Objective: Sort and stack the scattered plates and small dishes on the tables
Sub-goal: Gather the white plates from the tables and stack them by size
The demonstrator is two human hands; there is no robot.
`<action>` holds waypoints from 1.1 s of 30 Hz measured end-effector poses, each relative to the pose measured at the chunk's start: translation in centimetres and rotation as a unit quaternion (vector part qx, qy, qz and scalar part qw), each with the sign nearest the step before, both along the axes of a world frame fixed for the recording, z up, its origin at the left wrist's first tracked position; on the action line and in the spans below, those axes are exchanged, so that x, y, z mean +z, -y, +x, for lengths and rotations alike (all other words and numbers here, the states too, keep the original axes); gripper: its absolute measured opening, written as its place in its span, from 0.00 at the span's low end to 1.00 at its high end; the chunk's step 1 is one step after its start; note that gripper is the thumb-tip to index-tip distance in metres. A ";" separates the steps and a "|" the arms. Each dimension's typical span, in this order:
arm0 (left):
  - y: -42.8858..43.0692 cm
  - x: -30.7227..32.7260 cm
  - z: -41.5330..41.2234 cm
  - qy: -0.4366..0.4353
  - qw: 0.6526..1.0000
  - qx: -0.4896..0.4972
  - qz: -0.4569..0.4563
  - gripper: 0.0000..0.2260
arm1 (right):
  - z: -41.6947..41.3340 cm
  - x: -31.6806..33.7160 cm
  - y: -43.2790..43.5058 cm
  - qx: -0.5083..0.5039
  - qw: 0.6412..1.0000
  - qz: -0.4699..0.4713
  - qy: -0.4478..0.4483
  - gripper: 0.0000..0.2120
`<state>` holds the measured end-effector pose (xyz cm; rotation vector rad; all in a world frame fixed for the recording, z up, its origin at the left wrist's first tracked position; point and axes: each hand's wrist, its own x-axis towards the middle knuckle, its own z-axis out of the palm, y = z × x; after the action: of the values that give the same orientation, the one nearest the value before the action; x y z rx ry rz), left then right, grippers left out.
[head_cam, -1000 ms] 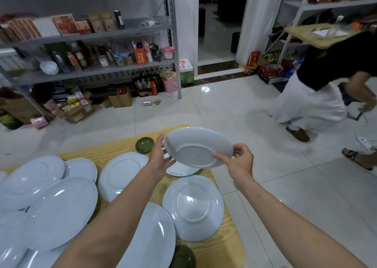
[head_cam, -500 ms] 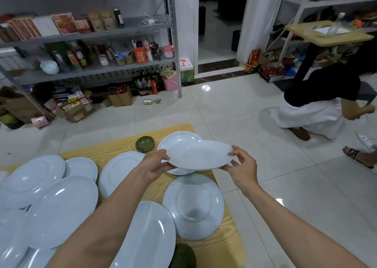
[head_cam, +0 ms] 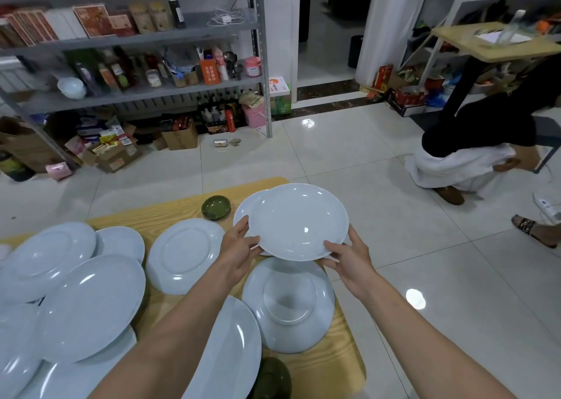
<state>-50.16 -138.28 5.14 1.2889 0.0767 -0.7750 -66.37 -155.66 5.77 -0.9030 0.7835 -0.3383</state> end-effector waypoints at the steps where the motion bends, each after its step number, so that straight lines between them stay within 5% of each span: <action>1: 0.1 -0.1 0.1 0.007 1.000 -0.003 0.001 0.29 | 0.0 -0.1 0.1 0.005 1.000 0.003 -0.009 0.32; 5: 0.6 -0.7 0.4 0.051 0.998 -0.022 0.019 0.25 | 0.4 -0.3 0.5 -0.041 0.999 -0.001 -0.022 0.36; 7: 0.6 -1.0 0.6 0.124 0.985 -0.060 0.106 0.22 | 0.7 -0.3 0.9 -0.077 0.997 -0.010 -0.031 0.40; 9: 0.2 -1.7 1.1 0.252 0.919 -0.120 0.279 0.24 | 1.1 -0.2 1.4 -0.106 0.994 -0.014 -0.032 0.43; 11: -0.5 -2.8 1.4 0.371 0.808 -0.182 0.419 0.24 | 1.4 -0.1 2.0 -0.132 0.991 -0.013 -0.033 0.44; 13: -1.0 -3.7 1.6 0.430 0.724 -0.226 0.490 0.24 | 1.7 -0.1 2.5 -0.150 0.988 -0.014 -0.038 0.44; 15: -0.9 -4.4 1.7 0.442 0.680 -0.251 0.529 0.23 | 1.9 -0.3 3.0 -0.159 0.986 -0.013 -0.043 0.44; 20: -0.1 -6.1 2.1 0.462 0.637 -0.259 0.560 0.25 | 2.9 -1.2 3.7 -0.167 0.984 -0.005 -0.057 0.44; 33: 1.4 -9.1 4.4 0.422 0.625 -0.289 0.589 0.21 | 6.1 -3.3 5.0 -0.154 0.985 0.008 -0.076 0.44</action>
<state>-45.79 -139.65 -3.92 2.9534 -0.7679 -0.5053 -60.26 -160.70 2.46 -0.7982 1.0698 -0.5367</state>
